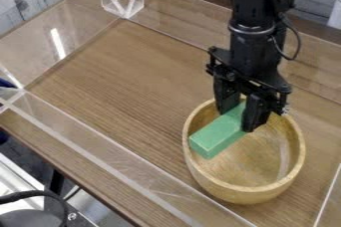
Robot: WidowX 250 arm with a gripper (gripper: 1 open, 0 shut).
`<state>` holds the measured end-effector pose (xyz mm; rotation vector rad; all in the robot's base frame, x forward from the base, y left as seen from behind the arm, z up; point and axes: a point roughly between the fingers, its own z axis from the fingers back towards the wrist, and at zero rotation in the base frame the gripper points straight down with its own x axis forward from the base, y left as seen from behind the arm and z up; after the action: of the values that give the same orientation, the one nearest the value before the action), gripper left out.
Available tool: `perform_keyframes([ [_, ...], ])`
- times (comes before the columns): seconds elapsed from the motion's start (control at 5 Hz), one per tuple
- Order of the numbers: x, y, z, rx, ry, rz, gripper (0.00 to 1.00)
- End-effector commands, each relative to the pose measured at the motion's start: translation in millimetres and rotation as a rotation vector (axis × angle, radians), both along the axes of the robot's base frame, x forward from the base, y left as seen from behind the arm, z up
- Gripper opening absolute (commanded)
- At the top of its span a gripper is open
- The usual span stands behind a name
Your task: Remove the green block from inside the brown bowl and put it on the table
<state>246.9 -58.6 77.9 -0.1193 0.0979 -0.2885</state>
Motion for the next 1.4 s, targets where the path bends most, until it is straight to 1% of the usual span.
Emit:
perform_keyframes([
  [0.0,14.9,2,24.0,-0.013,-0.092,0.008,0.00],
  [0.8,18.5,16,29.9,-0.003,-0.093,0.043,0.00],
  [1.0,23.0,26,29.4,0.004,-0.097,0.064,0.00],
  [1.2,28.3,42,25.9,0.012,-0.096,0.090,0.00],
])
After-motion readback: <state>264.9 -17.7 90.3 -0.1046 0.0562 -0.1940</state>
